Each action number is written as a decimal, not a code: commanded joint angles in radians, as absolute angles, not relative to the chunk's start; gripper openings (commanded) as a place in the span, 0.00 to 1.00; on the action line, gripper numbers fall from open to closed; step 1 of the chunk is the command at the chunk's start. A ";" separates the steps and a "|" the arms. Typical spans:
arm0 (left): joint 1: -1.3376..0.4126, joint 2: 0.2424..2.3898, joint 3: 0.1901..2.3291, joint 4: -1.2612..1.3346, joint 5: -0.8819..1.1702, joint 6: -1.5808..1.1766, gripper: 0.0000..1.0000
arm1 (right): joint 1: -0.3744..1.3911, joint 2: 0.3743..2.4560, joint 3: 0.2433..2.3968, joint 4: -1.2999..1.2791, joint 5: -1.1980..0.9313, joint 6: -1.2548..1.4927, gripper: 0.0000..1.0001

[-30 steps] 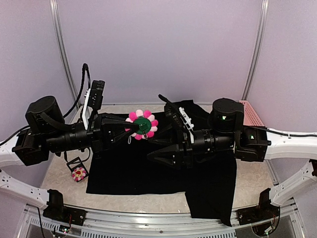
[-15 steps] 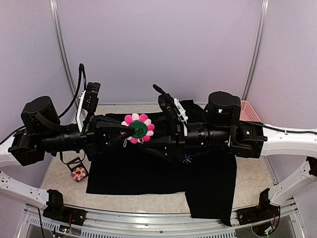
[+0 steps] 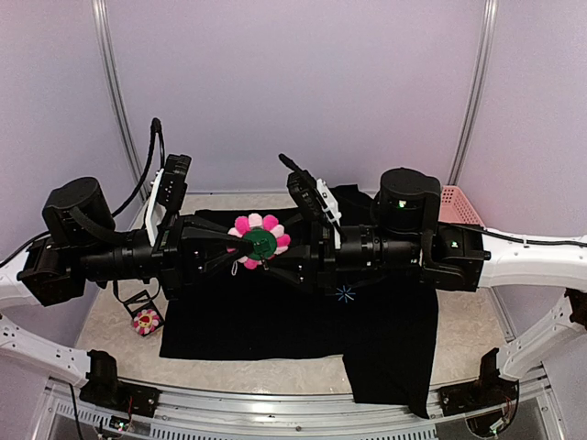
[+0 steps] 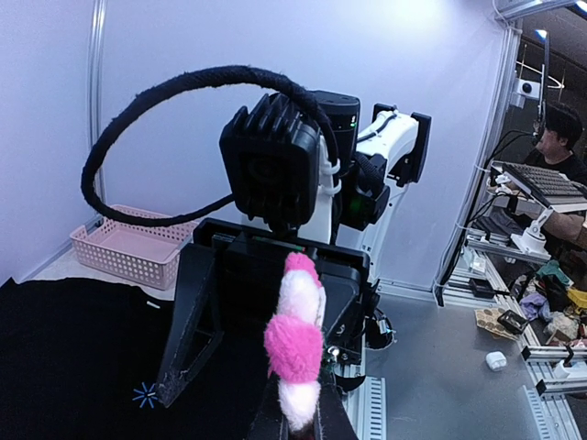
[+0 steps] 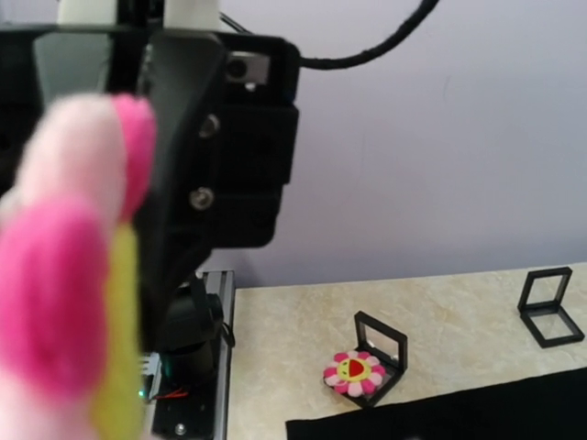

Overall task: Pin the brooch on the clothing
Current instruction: Pass from the left arm to the right

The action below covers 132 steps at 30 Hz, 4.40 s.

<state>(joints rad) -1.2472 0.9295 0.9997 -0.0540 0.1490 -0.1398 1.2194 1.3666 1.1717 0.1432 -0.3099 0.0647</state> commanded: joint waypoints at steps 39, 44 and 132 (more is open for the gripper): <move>-0.933 1.077 1.116 -0.291 0.393 -0.228 0.00 | 1.240 1.314 1.251 0.026 -0.127 -0.946 0.26; -0.919 1.079 1.100 -0.279 0.409 -0.226 0.00 | 1.240 1.313 1.229 0.034 -0.154 -0.922 0.24; -0.911 1.045 1.024 -0.233 0.449 -0.227 0.00 | 1.234 1.466 1.420 -0.091 0.091 -0.824 0.00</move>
